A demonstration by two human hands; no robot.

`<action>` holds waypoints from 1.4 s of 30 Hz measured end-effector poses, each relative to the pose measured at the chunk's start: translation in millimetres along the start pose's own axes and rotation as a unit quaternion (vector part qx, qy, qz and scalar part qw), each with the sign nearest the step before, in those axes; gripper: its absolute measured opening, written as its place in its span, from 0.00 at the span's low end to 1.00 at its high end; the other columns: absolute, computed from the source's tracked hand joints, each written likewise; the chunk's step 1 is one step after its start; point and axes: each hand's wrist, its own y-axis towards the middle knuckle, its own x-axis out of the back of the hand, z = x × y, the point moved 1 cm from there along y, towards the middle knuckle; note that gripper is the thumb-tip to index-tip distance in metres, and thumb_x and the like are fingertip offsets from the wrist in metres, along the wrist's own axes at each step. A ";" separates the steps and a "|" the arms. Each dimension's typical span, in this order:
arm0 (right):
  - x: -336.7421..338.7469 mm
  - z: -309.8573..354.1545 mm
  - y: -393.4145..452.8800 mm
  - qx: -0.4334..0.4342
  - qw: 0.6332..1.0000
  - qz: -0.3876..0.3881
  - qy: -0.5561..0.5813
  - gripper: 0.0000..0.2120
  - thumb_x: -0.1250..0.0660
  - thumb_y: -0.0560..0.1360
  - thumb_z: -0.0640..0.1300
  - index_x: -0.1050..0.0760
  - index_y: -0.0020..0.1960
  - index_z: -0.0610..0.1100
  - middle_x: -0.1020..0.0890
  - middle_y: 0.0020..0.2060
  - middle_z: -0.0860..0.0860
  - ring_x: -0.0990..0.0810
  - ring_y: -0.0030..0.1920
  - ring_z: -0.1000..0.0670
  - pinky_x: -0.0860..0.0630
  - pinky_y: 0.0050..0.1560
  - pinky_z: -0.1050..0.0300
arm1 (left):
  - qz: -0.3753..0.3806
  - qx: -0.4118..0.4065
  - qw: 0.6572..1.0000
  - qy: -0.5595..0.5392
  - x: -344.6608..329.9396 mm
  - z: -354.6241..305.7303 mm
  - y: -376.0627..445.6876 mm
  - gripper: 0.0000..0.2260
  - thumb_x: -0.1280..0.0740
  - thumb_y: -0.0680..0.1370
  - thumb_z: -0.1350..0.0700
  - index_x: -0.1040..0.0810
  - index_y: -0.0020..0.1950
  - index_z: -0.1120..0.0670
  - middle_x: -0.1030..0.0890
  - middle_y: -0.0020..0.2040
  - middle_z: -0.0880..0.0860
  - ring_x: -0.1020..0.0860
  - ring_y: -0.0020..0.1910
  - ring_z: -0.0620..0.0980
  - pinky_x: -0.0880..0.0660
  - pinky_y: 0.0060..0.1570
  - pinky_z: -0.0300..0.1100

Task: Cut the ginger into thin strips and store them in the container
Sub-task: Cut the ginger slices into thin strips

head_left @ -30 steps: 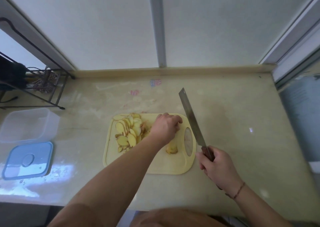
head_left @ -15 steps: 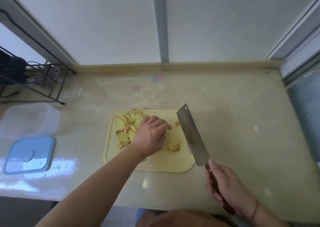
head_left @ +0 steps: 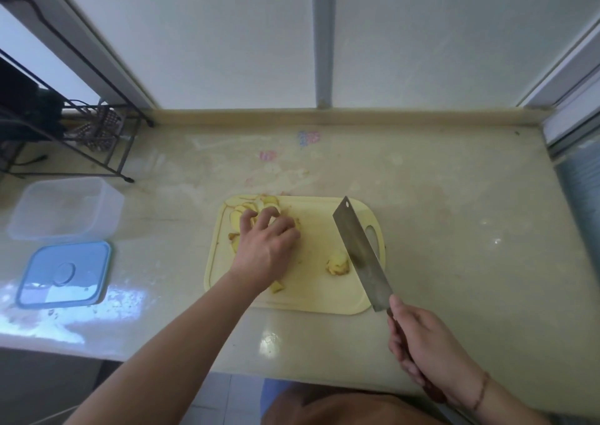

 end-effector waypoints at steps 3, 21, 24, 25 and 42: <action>-6.2 -0.9 -0.3 -0.001 1.000 -0.016 -0.017 0.23 0.45 0.81 0.59 0.34 0.37 0.41 0.28 0.24 0.45 0.37 0.18 0.50 0.40 0.23 0.64 | 0.019 -0.010 0.994 -0.106 2.0 -22.8 -12.8 0.10 0.29 0.76 0.55 0.17 0.56 0.54 0.17 0.53 0.53 0.21 0.53 0.57 0.27 0.53 0.53; -49.4 4.8 18.4 0.045 0.993 -0.051 -0.096 0.30 0.49 0.68 0.73 0.34 0.33 0.45 0.29 0.21 0.52 0.33 0.19 0.57 0.39 0.28 0.61 | -0.029 0.105 0.969 -0.221 -23.2 -59.3 -35.6 0.13 0.21 0.71 0.55 0.17 0.53 0.55 0.17 0.47 0.50 0.22 0.46 0.52 0.27 0.48 0.46; -44.8 8.0 19.3 0.046 0.993 -0.045 -0.097 0.30 0.49 0.68 0.73 0.33 0.33 0.45 0.29 0.20 0.52 0.33 0.19 0.58 0.39 0.26 0.63 | -0.029 0.106 0.970 -0.217 -21.7 -59.0 -35.4 0.12 0.21 0.71 0.54 0.17 0.52 0.55 0.18 0.46 0.50 0.21 0.45 0.52 0.26 0.46 0.48; -41.7 8.5 18.6 0.046 0.993 -0.045 -0.098 0.30 0.49 0.68 0.72 0.33 0.33 0.45 0.29 0.20 0.52 0.33 0.19 0.58 0.38 0.25 0.64 | -0.028 0.104 0.970 -0.217 -20.8 -59.6 -35.4 0.12 0.22 0.71 0.53 0.17 0.52 0.55 0.18 0.47 0.51 0.21 0.46 0.52 0.25 0.46 0.48; -30.0 13.5 13.4 0.034 0.993 -0.016 -0.115 0.31 0.49 0.67 0.73 0.33 0.35 0.43 0.30 0.21 0.53 0.34 0.20 0.58 0.39 0.23 0.67 | -0.048 0.035 0.955 -0.290 -24.3 -58.3 -29.3 0.06 0.24 0.75 0.59 0.14 0.51 0.58 0.17 0.52 0.53 0.21 0.53 0.54 0.23 0.54 0.50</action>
